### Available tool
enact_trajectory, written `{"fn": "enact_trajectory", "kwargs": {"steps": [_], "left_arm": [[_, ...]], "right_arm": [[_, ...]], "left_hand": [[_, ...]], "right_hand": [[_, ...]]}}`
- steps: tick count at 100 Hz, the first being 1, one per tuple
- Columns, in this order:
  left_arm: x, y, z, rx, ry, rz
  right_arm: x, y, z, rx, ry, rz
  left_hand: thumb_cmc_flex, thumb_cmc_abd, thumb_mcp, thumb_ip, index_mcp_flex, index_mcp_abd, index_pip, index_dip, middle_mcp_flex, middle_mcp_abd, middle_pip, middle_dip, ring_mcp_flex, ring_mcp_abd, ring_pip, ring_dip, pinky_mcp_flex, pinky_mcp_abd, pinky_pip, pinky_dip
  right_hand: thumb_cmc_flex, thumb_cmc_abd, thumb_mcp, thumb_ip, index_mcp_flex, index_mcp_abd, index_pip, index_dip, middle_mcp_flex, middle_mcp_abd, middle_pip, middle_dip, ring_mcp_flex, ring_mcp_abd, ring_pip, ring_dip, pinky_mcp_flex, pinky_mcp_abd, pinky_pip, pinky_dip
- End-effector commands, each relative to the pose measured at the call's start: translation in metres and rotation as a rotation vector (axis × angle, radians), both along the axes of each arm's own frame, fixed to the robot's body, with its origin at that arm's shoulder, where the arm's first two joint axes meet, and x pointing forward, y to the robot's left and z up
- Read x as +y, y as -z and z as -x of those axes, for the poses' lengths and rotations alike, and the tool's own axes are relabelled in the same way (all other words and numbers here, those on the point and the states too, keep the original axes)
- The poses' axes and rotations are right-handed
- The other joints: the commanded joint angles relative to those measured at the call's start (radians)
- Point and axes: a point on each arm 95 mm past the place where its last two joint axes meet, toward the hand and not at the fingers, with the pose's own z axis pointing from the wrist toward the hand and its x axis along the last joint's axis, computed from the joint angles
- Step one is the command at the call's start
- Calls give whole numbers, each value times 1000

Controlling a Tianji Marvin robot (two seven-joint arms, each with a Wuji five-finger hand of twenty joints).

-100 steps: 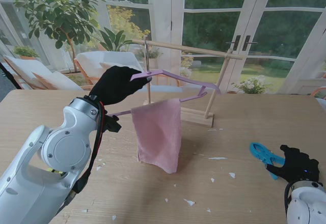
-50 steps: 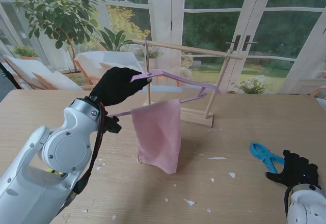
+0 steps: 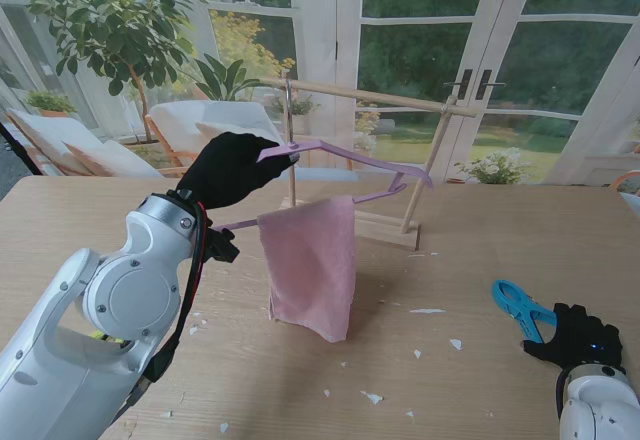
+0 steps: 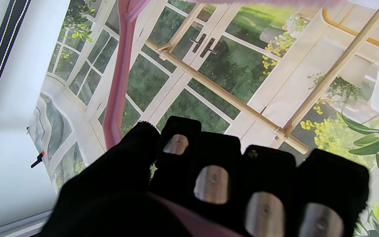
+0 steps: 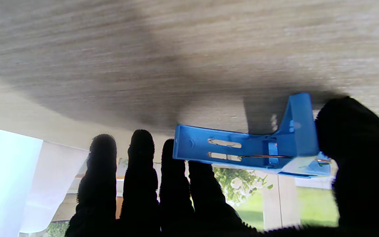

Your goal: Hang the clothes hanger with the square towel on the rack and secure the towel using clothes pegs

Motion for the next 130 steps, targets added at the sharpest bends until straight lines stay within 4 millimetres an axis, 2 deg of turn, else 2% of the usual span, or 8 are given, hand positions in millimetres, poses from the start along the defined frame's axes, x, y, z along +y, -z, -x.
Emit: {"fn": "enact_trajectory", "kwargs": {"steps": [1,17,24,27,46,77,102,130], "left_arm": [[-2,-3,3,-1,9,3],[-2,-4,3,-3,9,4],[-2,-4,3,-3,9,5],[-2,-4,3,-3,9,5],[-1,-4,3,-5,8,6],[-1,-3,3,-3,5,6],[-2,-3,3,-3,1,10],[-5,-4,-2,-21,-28,-5]], "right_arm": [[3,8,4,29,2,-13],[2,9,4,26,2,-22],[2,10,4,25,-1,-28],[2,11,4,24,-2,-30],[1,12,3,-11,-9,-31],[8,-10,5,-95,-47,-25],[29,-53,8,-224,-152,6],[70,-106,21,-361,-323,66]], "left_hand": [[-37,34,6,18,48,5,14,23,38,-22,49,-4,41,-71,123,13,38,-23,290,34],[-40,32,8,18,48,5,14,23,37,-22,50,-4,41,-72,123,13,38,-25,290,34],[-40,32,10,18,49,4,14,22,37,-22,50,-4,41,-72,123,13,38,-25,290,33],[-40,32,10,18,49,4,14,22,38,-22,50,-4,41,-72,123,13,38,-25,290,33],[-43,30,14,18,50,4,14,22,37,-22,51,-5,41,-73,123,12,38,-25,290,33],[-45,29,17,18,50,3,14,22,37,-23,52,-6,41,-73,123,12,39,-26,290,33],[-45,28,18,18,50,4,14,22,37,-23,52,-6,41,-72,123,12,39,-26,290,33],[-44,31,18,18,50,4,14,22,37,-23,52,-6,41,-75,123,11,40,-30,290,33]], "right_hand": [[105,-66,-2,12,23,-19,59,19,38,-2,32,16,40,1,32,24,20,-24,49,453],[259,-63,-71,39,80,-41,160,12,135,-2,60,35,145,5,94,49,104,-49,145,429],[225,-124,236,-7,103,-50,211,-10,182,-1,71,45,204,9,122,58,161,-66,201,395],[221,-150,315,-28,126,-54,233,-10,203,-1,77,48,229,11,134,62,185,-73,218,390],[285,-179,435,-36,213,-87,312,-7,342,-7,108,60,394,7,182,76,330,-97,281,385],[320,-165,475,-29,285,-119,350,-22,441,-21,101,58,492,-6,173,81,408,-96,294,382],[335,-168,479,-48,305,-131,360,-44,473,-23,96,57,518,-8,168,87,428,-93,297,388],[340,-169,471,-67,314,-137,370,-68,488,-23,90,55,533,-9,165,95,440,-92,302,396]]}}
